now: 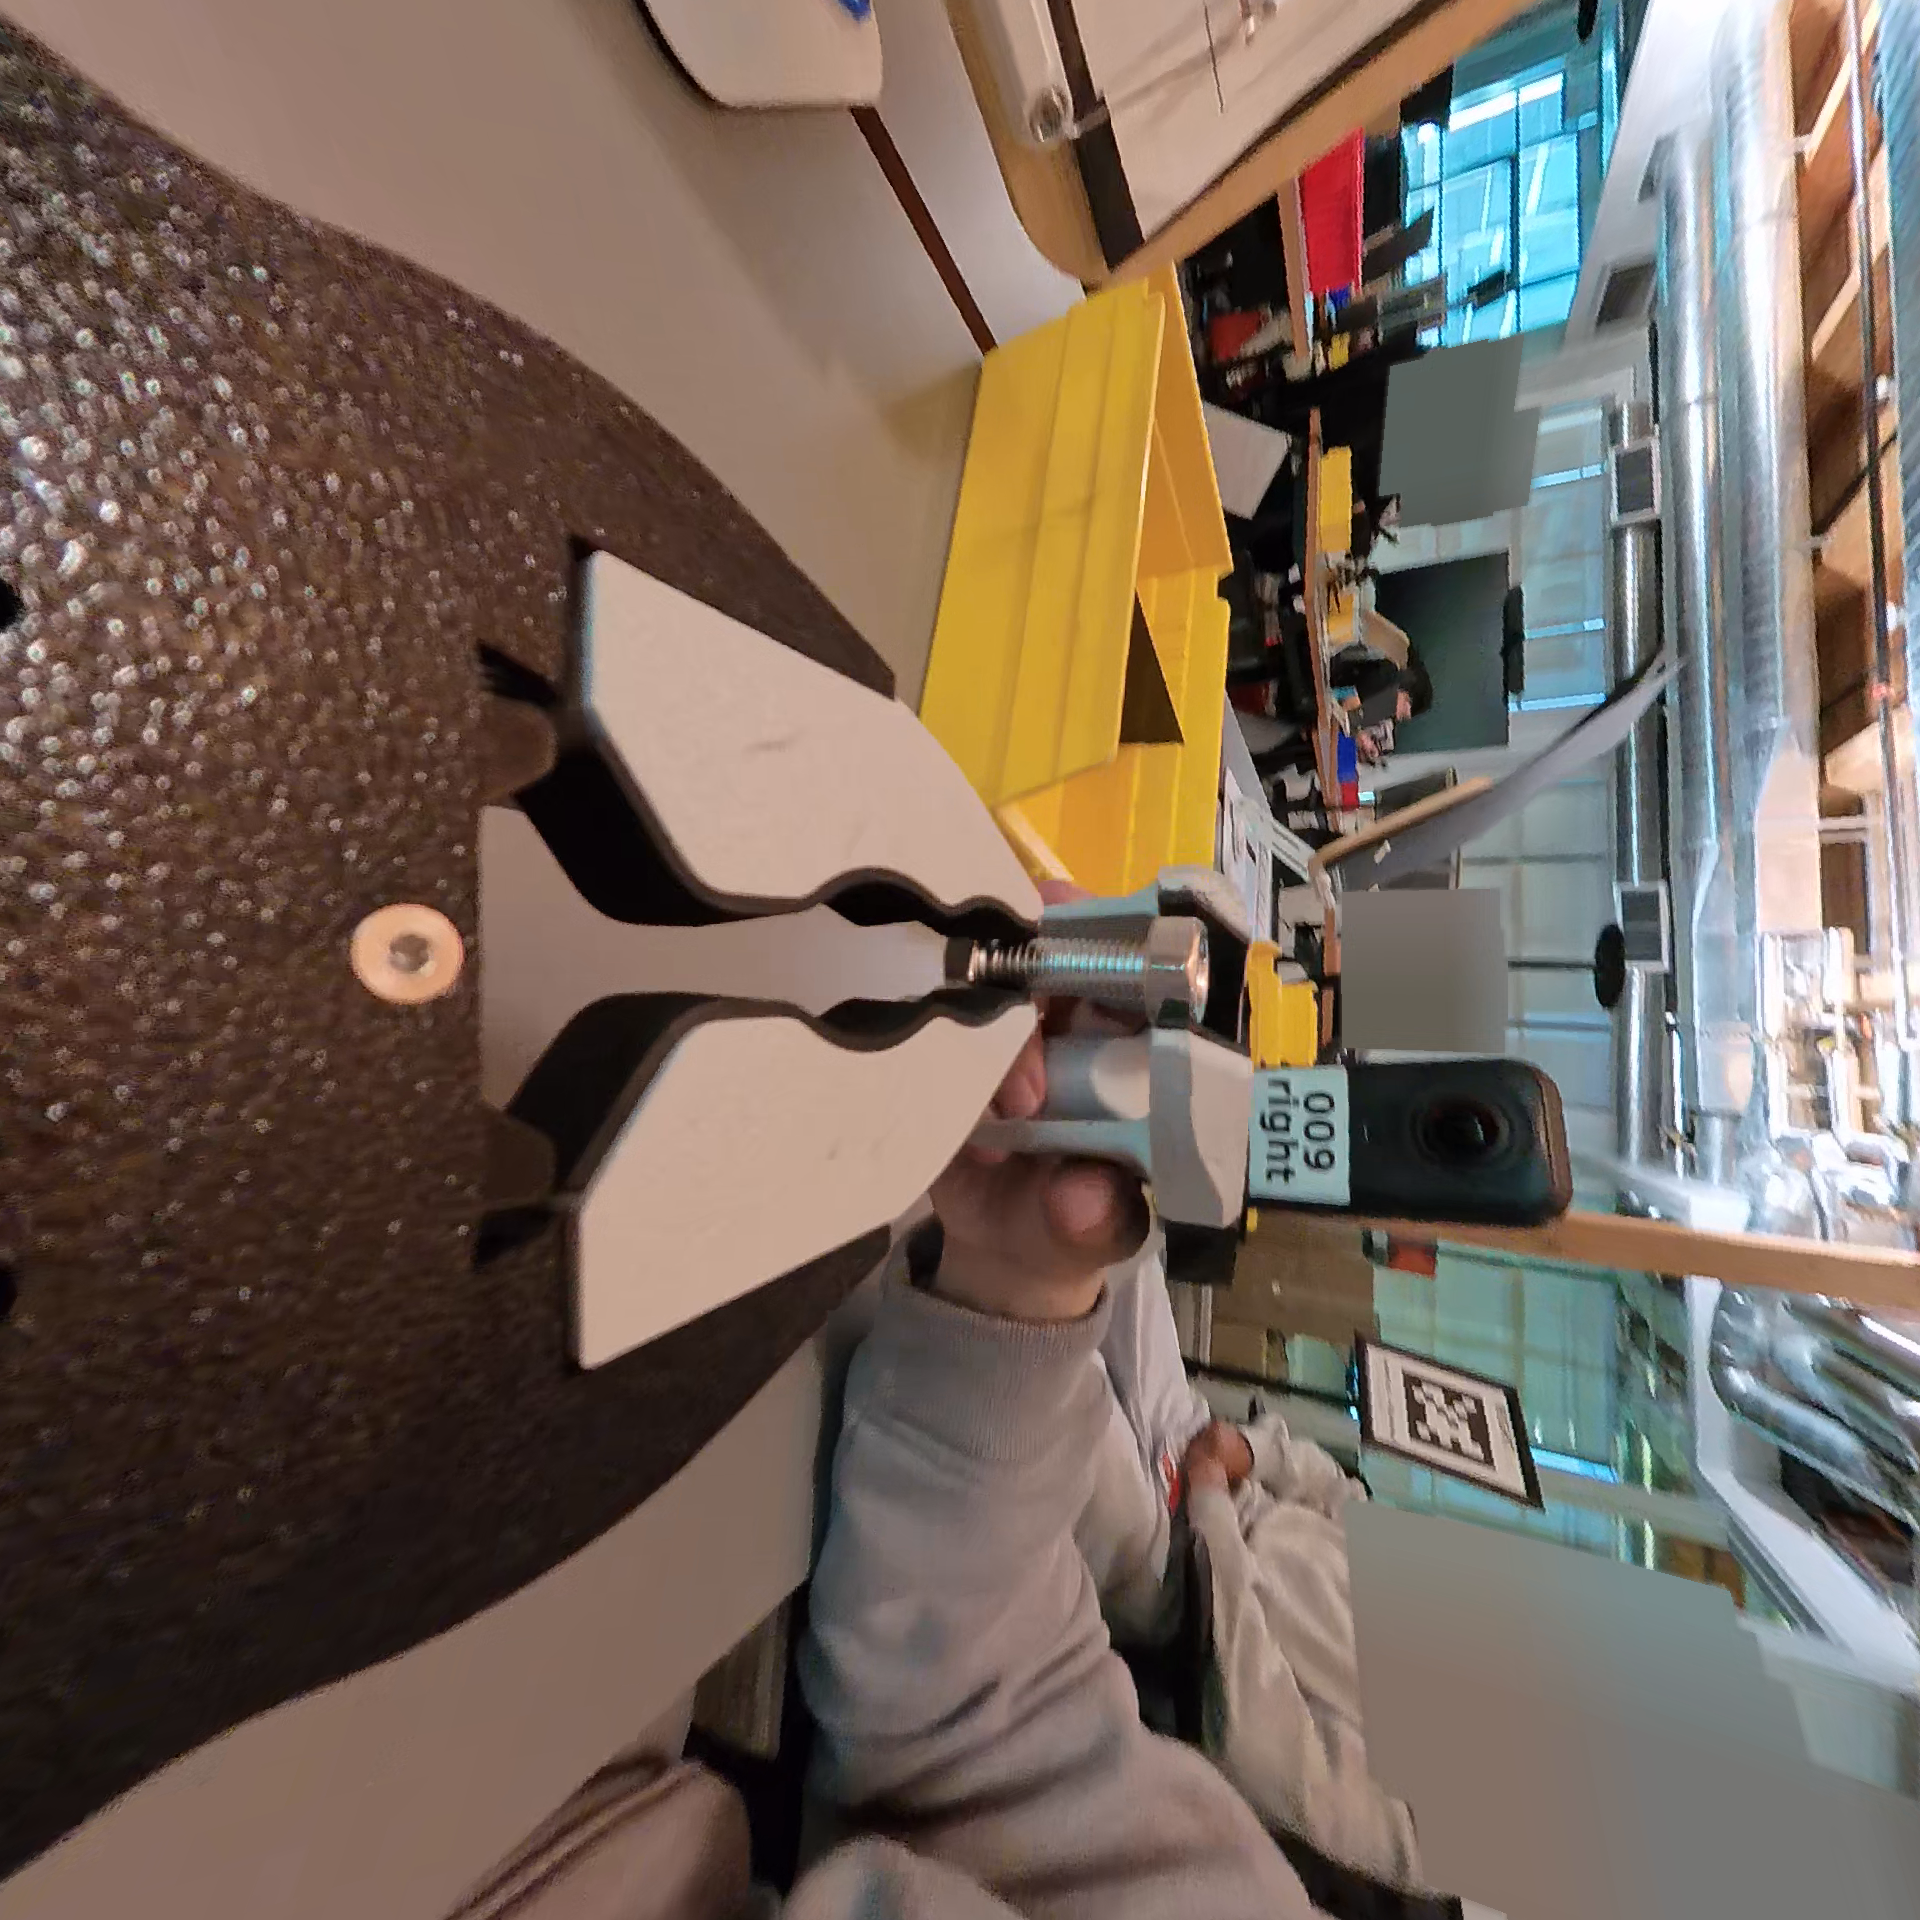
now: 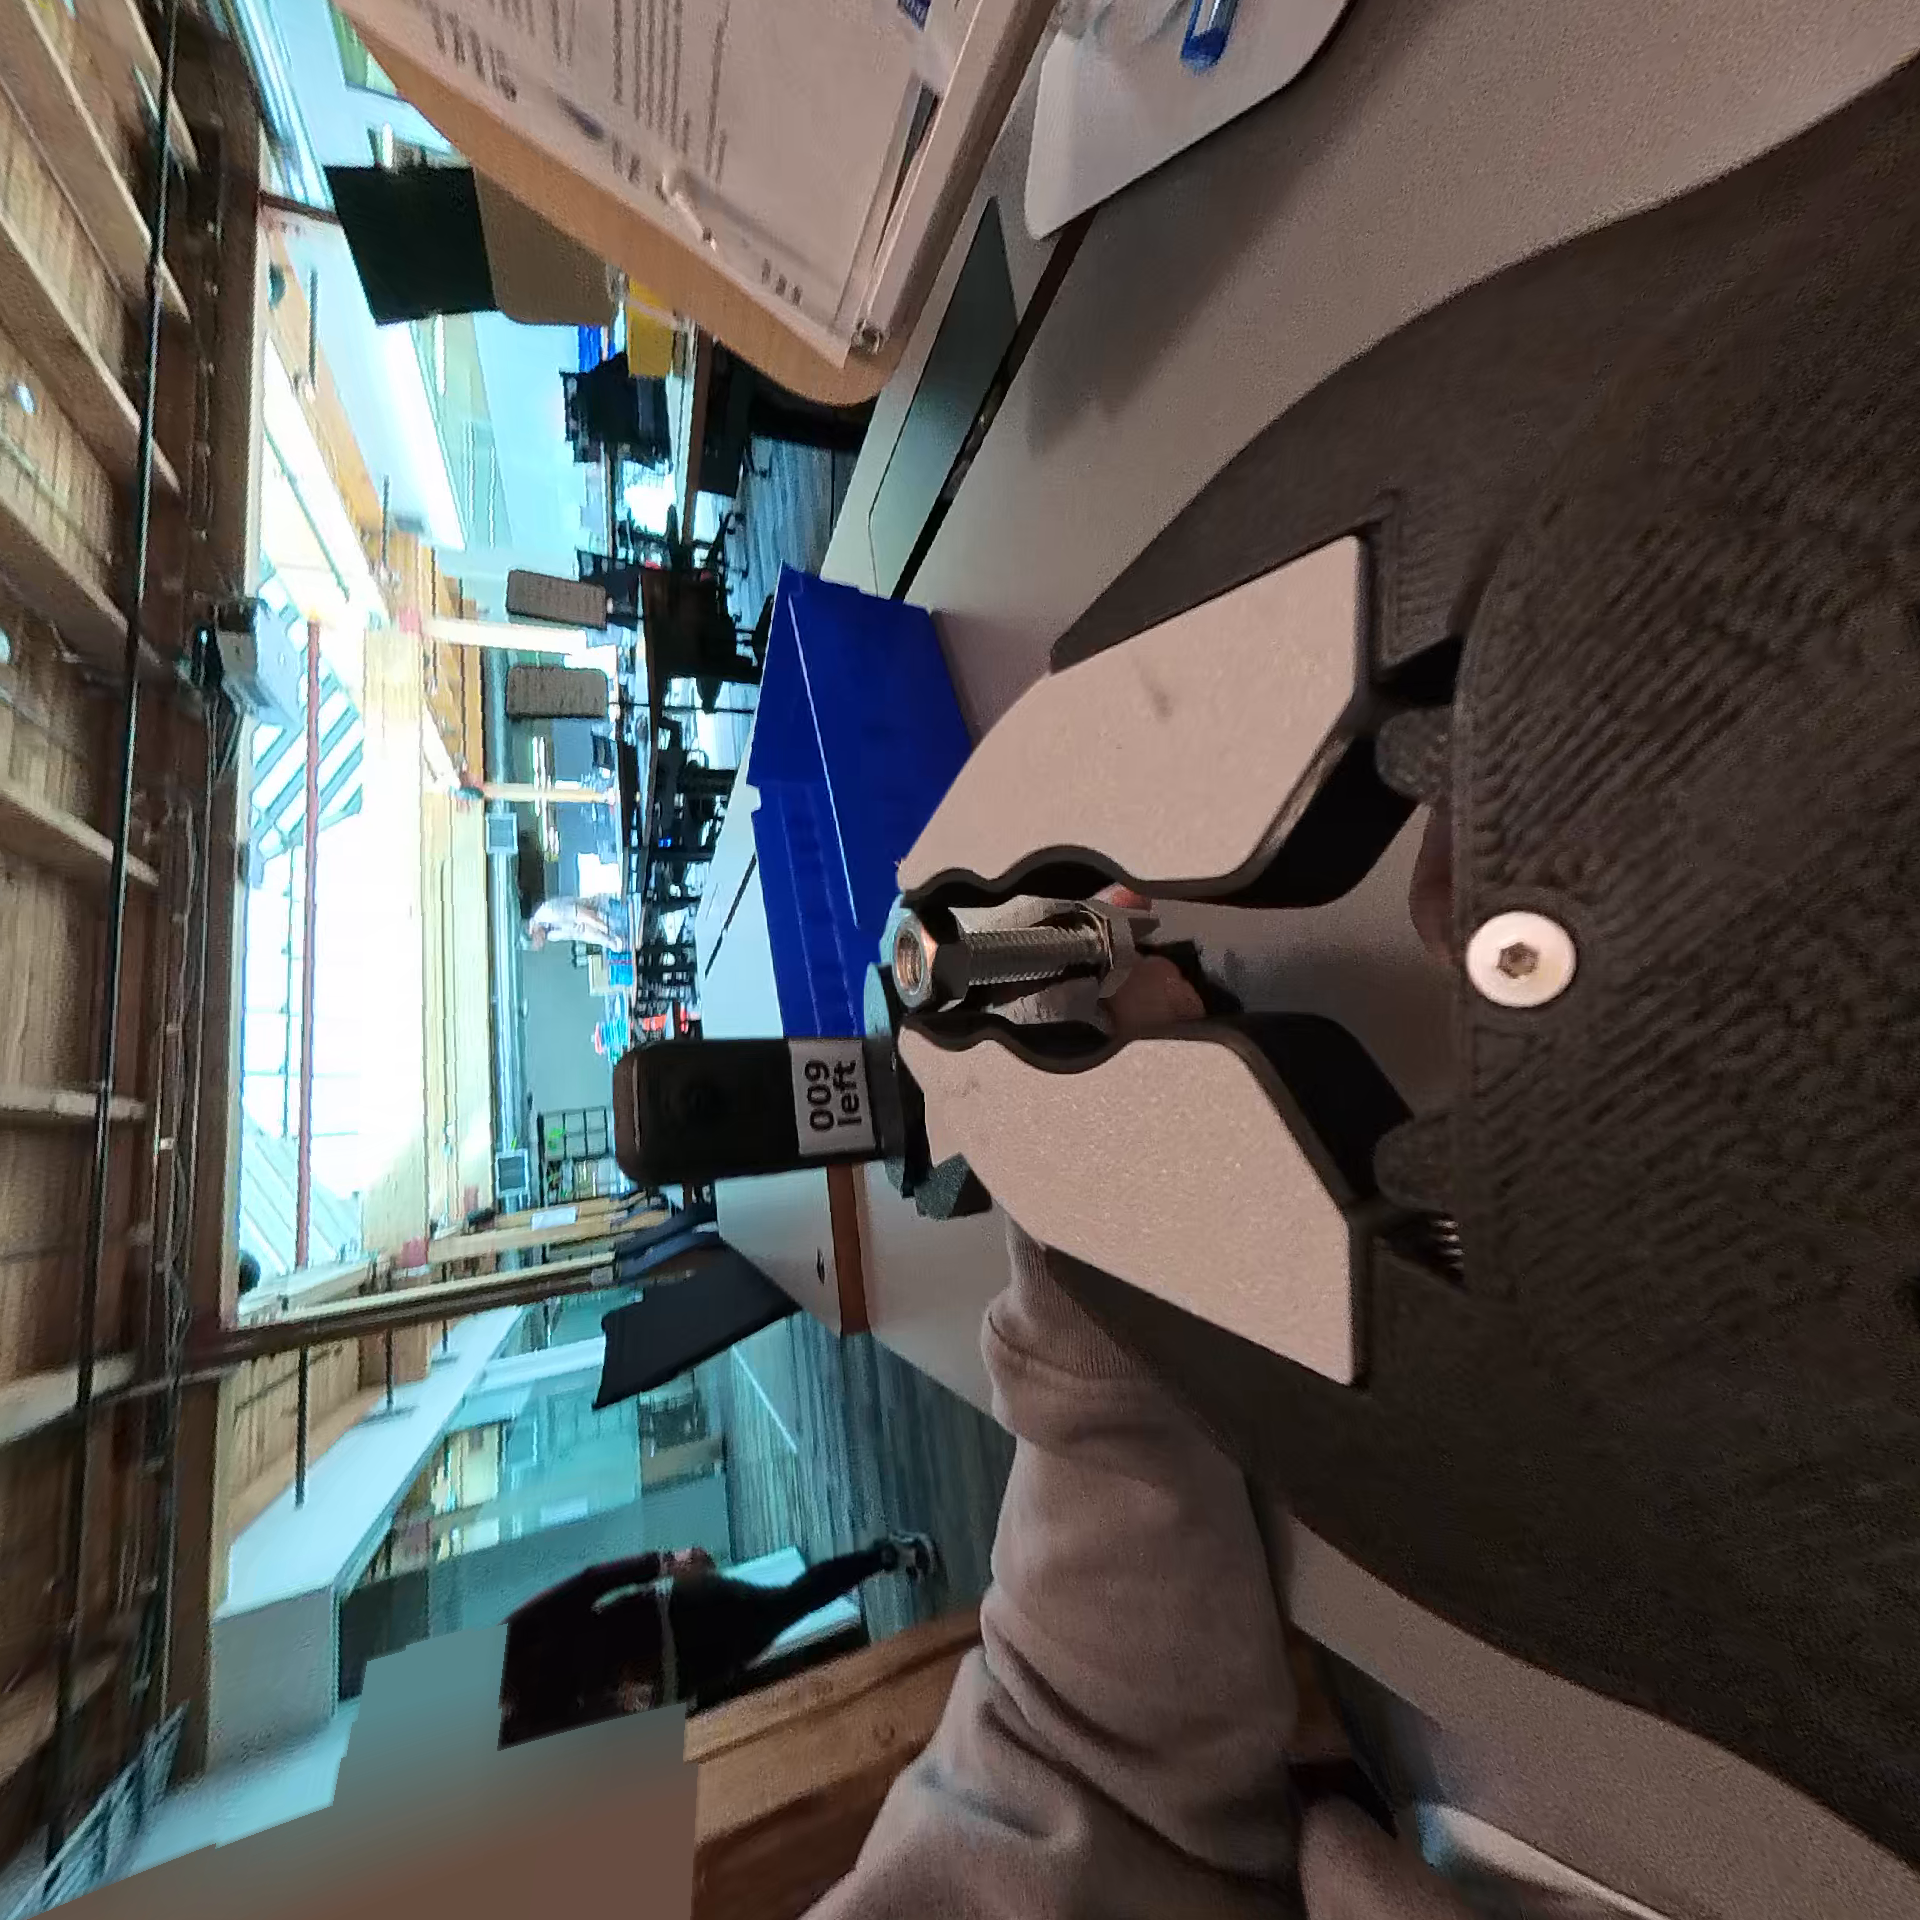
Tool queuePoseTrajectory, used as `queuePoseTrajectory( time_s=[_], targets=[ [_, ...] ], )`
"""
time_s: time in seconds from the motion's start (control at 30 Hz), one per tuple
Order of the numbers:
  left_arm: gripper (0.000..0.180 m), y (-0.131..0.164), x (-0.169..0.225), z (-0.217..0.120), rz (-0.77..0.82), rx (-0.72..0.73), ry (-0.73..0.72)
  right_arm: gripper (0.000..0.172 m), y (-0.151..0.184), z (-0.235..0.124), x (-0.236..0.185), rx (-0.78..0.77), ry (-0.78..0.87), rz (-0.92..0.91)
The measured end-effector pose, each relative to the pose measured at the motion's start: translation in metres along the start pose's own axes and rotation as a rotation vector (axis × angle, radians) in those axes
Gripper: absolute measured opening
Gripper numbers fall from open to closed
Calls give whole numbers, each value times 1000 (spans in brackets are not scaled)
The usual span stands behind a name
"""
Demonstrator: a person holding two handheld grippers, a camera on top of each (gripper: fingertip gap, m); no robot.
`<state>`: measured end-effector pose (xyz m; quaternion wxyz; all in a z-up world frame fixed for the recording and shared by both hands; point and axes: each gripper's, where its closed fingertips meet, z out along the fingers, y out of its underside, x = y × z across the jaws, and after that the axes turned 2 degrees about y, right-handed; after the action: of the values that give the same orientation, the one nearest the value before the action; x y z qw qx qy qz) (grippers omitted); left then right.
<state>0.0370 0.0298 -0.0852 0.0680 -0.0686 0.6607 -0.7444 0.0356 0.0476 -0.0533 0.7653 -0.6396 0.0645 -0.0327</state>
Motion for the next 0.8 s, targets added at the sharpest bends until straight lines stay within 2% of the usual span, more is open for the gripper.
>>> queuePoseTrajectory(
  time_s=[0.13, 0.43, 0.57, 0.63, 0.8],
  targets=[
    [8, 0, 4, 0, -5, 1, 35, 19, 0, -2, -4, -6, -36, 2],
    [8, -1, -7, -6, -1, 9, -38, 24, -2, -10, 19, 16, 101, 16],
    [8, 0, -12, -7, -2, 8, -65, 42, -4, -11, 20, 26, 97, 29],
    [8, 1, -14, -6, 7, -3, -83, 46, -2, -6, 15, 13, 94, 4],
    [8, 6, -17, -6, 35, -35, -119, 35, 6, 4, 15, -28, 171, -78]
  ],
)
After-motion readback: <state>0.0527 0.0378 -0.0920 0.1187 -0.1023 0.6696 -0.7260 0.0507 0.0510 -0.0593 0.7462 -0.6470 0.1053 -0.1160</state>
